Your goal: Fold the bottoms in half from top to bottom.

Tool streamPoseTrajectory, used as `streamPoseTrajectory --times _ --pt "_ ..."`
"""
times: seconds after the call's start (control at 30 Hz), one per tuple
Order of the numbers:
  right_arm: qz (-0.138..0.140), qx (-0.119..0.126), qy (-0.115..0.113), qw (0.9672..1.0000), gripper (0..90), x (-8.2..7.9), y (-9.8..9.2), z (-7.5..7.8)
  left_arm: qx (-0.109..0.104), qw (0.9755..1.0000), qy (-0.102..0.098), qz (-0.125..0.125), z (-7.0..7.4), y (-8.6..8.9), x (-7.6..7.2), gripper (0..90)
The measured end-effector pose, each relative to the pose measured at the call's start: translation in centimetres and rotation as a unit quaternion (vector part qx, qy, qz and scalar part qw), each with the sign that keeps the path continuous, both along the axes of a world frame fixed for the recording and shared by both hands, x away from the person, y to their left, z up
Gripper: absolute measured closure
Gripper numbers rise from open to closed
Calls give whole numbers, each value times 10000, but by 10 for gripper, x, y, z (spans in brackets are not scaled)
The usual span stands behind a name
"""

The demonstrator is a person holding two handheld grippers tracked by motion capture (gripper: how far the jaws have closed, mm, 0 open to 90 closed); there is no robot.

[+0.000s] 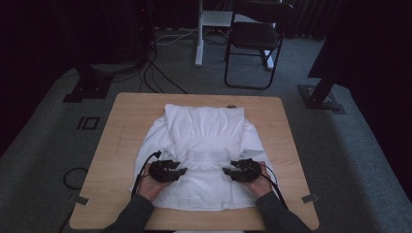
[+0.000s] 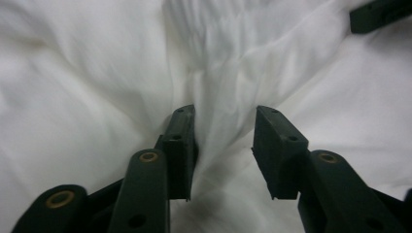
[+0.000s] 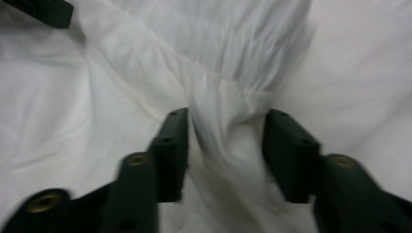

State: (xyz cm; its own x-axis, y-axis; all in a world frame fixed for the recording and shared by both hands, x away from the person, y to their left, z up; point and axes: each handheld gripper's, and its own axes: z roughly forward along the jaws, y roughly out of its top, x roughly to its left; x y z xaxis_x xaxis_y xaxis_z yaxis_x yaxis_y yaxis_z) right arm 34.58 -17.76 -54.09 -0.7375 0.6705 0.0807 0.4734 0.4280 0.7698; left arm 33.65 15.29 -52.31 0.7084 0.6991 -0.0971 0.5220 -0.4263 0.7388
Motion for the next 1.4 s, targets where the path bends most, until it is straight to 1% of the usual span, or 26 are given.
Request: streamPoseTrajectory --times 0.07,0.1,0.13,0.17,0.23,0.27,0.37,0.4,0.43,0.5,0.53,0.6,0.63,0.73,0.77,0.8,0.83,0.87,0.9,0.97,1.07,1.17,1.23,1.27,1.37,1.4 --pt "38 271 -174 9995 465 -3 -9 12 -143 9998 -110 60 11 6 3 594" --pt "18 534 -252 9983 472 -4 -16 21 -164 9997 -162 86 14 8 5 664" --pt "-31 687 -298 9972 531 -3 -20 25 -121 9994 -233 227 19 9 10 789" --pt "-133 837 -305 9959 710 1 -25 31 -140 9990 -194 366 21 9 15 900" --pt "-518 742 -214 9957 861 13 -27 33 -81 9986 -97 514 21 5 29 900" --pt "-622 676 -93 9957 885 21 -25 30 -52 9984 -8 565 19 1 36 900" --pt "-807 283 318 9958 886 45 -13 13 121 9979 292 569 3 -13 53 900" --pt "-764 236 482 9956 867 51 -9 6 177 9982 350 451 -4 -17 56 900" --pt "-726 154 627 9953 857 56 -6 -2 253 9987 331 292 -11 -21 58 898" --pt "-750 145 740 9943 845 59 -2 -14 437 9981 361 238 -22 -27 60 867" --pt "-721 235 741 9944 835 58 -2 -15 265 9986 357 298 -23 -26 58 868" --pt "-690 287 722 9946 828 56 -3 -14 220 9988 329 291 -22 -24 56 854" --pt "-581 366 693 9952 816 53 -4 -12 159 9993 250 217 -20 -24 51 832" --pt "-290 461 560 9969 788 43 -7 -6 -71 9999 50 -56 -13 -20 34 794" --pt "-187 538 541 9969 786 38 -9 -4 -144 9997 14 -207 -12 -19 28 782" --pt "22 632 475 9969 772 26 -12 0 -249 9990 27 -372 -11 -18 22 764" --pt "22 632 475 9969 772 26 -12 0 -350 9979 59 -540 -11 -17 16 764" --pt "169 688 434 9965 761 18 -13 1 -378 9966 81 -723 -12 -17 9 750" --pt "317 695 368 9964 743 9 -15 1 -356 9963 91 -783 -13 -17 6 728" --pt "388 685 242 9966 731 -1 -17 3 -306 9962 135 -807 -17 -18 1 716" --pt "205 758 81 9969 710 -7 -18 9 -239 9968 245 -728 -21 -21 1 711" --pt "269 917 71 9954 682 -9 -9 13 -168 9965 240 -780 -21 -25 -1 711" --pt "495 850 110 9951 677 -11 0 10 -105 9967 277 -757 -23 -28 -5 715" --pt "563 717 170 9957 696 -13 4 6 -38 9965 302 -781 -25 -29 -8 725" --pt "618 -13 375 9974 749 -20 14 -11 -50 9952 408 -888 -27 -29 -14 728" --pt "670 -121 437 9967 753 -22 15 -15 -55 9947 429 -930 -26 -28 -15 724"
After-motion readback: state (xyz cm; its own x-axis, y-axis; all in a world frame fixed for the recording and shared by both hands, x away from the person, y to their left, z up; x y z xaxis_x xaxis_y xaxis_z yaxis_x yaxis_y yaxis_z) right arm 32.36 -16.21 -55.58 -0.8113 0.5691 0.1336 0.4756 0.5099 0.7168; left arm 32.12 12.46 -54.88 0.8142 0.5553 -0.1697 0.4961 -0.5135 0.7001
